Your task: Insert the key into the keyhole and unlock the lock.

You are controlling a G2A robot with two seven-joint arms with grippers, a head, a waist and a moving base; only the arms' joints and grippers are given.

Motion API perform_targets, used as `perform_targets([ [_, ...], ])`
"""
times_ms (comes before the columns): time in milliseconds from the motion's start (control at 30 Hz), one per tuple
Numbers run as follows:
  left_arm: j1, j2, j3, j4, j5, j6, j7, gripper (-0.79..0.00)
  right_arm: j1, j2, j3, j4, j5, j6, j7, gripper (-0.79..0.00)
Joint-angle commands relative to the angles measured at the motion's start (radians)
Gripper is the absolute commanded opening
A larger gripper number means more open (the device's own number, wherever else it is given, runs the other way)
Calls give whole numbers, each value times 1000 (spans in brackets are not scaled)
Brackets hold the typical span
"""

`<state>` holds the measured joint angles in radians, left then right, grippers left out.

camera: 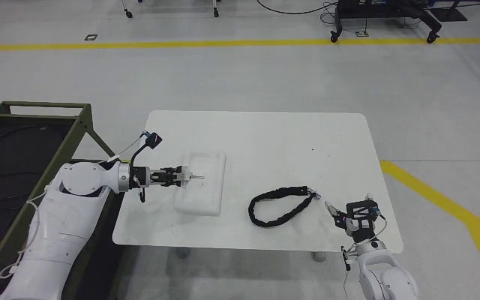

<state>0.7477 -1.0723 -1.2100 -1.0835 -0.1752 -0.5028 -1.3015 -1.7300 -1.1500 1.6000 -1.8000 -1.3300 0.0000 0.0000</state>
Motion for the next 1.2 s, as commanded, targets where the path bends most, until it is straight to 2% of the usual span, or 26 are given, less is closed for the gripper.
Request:
perform_targets([
  [0, 28, 2, -12, -16, -53, -11, 22, -785, 0, 0, 0, 0, 0, 0, 0, 0],
  [133, 68, 18, -61, -40, -137, -12, -4, -785, 0, 0, 0, 0, 0, 0, 0, 0],
  [333, 152, 60, -137, -128, -143, 27, -42, -785, 0, 0, 0, 0, 0, 0, 0, 0],
  [600, 152, 60, -137, -128, -143, 27, -42, -785, 0, 0, 0, 0, 0, 0, 0, 0],
  [667, 152, 60, -137, -128, -143, 27, -42, -785, 1, 1, -5, -20, 31, -51, 24, 0],
  [767, 152, 60, -137, -128, -143, 27, -42, -785, 39, 5, 4, -77, 111, -144, 175, 0],
  [833, 152, 60, -137, -128, -143, 27, -42, -785, 90, 4, -26, -90, 133, -156, 312, 0],
  [933, 152, 60, -137, -128, -143, 27, -42, -785, 247, -5, -112, -41, 254, -96, 675, 0],
  [967, 152, 60, -137, -128, -143, 27, -42, -785, 306, -7, -139, -16, 261, -74, 750, 0],
  [1033, 152, 60, -137, -128, -143, 27, -42, -785, 402, -17, -198, 55, 220, 47, 861, 0],
  [1167, 152, 60, -137, -128, -143, 27, -42, -785, 559, -39, -307, 187, 226, 189, 1054, 0],
])
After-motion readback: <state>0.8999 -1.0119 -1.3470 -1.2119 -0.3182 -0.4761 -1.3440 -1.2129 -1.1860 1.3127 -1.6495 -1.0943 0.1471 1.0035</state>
